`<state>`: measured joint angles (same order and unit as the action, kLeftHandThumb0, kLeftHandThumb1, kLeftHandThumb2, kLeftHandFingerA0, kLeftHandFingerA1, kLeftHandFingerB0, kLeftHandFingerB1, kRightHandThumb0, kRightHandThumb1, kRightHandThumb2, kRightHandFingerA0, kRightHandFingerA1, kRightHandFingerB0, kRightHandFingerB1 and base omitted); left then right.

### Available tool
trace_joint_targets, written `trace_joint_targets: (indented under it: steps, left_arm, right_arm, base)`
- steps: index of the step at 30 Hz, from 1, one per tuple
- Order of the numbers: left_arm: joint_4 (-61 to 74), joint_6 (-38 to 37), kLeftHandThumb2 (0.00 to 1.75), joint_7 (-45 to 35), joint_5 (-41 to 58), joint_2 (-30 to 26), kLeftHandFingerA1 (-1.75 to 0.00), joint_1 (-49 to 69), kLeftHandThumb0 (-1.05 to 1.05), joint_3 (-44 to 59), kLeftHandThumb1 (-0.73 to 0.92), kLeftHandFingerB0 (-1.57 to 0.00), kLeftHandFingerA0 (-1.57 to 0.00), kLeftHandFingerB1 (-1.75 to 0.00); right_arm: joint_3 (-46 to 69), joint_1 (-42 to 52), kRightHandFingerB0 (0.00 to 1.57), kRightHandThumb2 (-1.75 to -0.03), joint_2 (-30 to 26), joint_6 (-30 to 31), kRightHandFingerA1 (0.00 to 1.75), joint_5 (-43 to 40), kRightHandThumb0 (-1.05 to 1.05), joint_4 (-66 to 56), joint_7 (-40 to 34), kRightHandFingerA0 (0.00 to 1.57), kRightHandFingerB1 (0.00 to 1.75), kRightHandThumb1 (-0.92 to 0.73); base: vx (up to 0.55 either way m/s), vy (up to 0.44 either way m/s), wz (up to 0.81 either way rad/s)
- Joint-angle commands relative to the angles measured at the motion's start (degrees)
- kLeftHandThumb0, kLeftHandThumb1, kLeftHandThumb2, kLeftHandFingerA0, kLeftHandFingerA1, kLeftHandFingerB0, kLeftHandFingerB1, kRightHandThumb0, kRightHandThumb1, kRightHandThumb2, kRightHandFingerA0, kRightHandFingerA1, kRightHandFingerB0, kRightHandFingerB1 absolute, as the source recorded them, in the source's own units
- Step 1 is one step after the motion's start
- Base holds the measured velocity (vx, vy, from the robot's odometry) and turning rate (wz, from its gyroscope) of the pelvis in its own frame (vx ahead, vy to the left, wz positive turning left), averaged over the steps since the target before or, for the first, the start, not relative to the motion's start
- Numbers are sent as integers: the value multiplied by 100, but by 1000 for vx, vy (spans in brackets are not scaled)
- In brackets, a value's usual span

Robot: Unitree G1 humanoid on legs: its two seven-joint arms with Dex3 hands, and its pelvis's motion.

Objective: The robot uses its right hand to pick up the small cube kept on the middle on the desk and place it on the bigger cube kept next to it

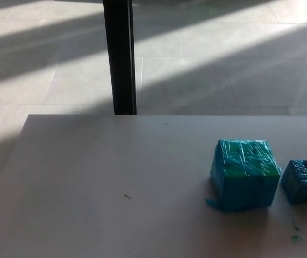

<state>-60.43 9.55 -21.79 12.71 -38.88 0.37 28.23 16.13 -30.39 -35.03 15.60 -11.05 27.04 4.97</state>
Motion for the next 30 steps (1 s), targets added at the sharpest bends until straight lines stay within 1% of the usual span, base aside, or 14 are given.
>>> trace_joint_targets:
  steps: [1,3,4,5,11,13,14,15,17,20,22,24,25,30]
  left_arm:
    - [13,-1,85,-1,30,-138,-52,38,-101,-4,83,-30,-35,-40]
    - [102,-7,74,-3,20,-138,-51,88,-95,-17,92,-33,-33,-39]
    - [77,43,122,-40,57,-142,-58,71,-94,6,77,-21,-30,-47]
    - [44,24,72,-36,44,-146,-49,55,-96,-5,92,-30,-32,-38]
    - [23,9,74,-13,21,-153,-50,41,-97,-32,92,-28,-29,-37]
    - [47,83,122,59,71,-128,-58,22,-93,20,78,-23,-30,-47]
    - [14,103,70,-13,99,-139,-49,15,-95,37,92,-30,-30,-37]
    - [-5,66,121,-37,100,-109,-58,34,-93,33,76,-20,-30,-46]
    - [8,44,81,-28,80,-92,-52,48,-101,15,83,-29,-33,-40]
    - [23,25,121,-2,94,-74,-60,54,-91,34,76,-21,-33,-46]
    - [54,34,73,15,73,-73,-50,55,-94,13,92,-33,-33,-38]
    - [96,82,73,9,90,-72,-50,65,-94,26,92,-33,-33,-38]
    - [139,84,121,21,86,-67,-58,67,-93,20,78,-23,-29,-47]
    - [187,92,117,10,77,-56,-56,81,-88,13,72,-22,-23,-48]
  right_arm:
    - [-257,-95,21,-87,215,-317,51,200,-62,-58,191,28,43,-59]
    - [-384,-145,28,-61,374,-409,44,251,-54,17,183,35,30,-72]
    - [-430,-166,29,-61,426,-467,45,290,-53,64,165,33,31,-72]
    - [-465,-185,30,-61,476,-538,47,327,-52,116,145,33,32,-72]
    - [-625,-334,33,-60,639,-648,50,440,-55,442,199,37,32,-66]
    - [-1008,-426,25,-60,464,-578,46,757,-61,522,442,26,28,-68]
    - [-1118,-463,20,-62,399,-592,44,810,-63,573,580,19,27,-70]
    - [-1316,-502,0,-101,271,-611,52,979,-37,620,698,3,48,-44]
    - [-1793,-619,11,-95,23,-715,10,1383,-92,758,916,0,17,-56]
    - [-2436,-757,0,-100,-220,-823,7,1944,-104,807,1017,0,0,-57]
    - [-2689,-841,0,-89,-296,-860,0,2138,-104,858,1061,0,4,-49]
    - [-2793,-883,0,-89,-321,-854,0,2147,-104,891,1071,0,4,-49]
    - [-2924,-966,0,-62,-304,-876,0,2255,-105,1028,1050,0,2,-67]
    - [-3427,-1218,0,-91,-262,-803,0,2562,-105,1389,1121,0,0,-53]
  base:
    - [0,0,0]
    - [0,0,0]
    - [0,0,0]
    - [0,0,0]
    - [0,0,0]
    - [0,0,0]
    - [0,0,0]
    - [0,0,0]
    - [0,0,0]
    - [0,0,0]
    - [0,0,0]
    - [0,0,0]
    - [0,0,0]
    - [0,0,0]
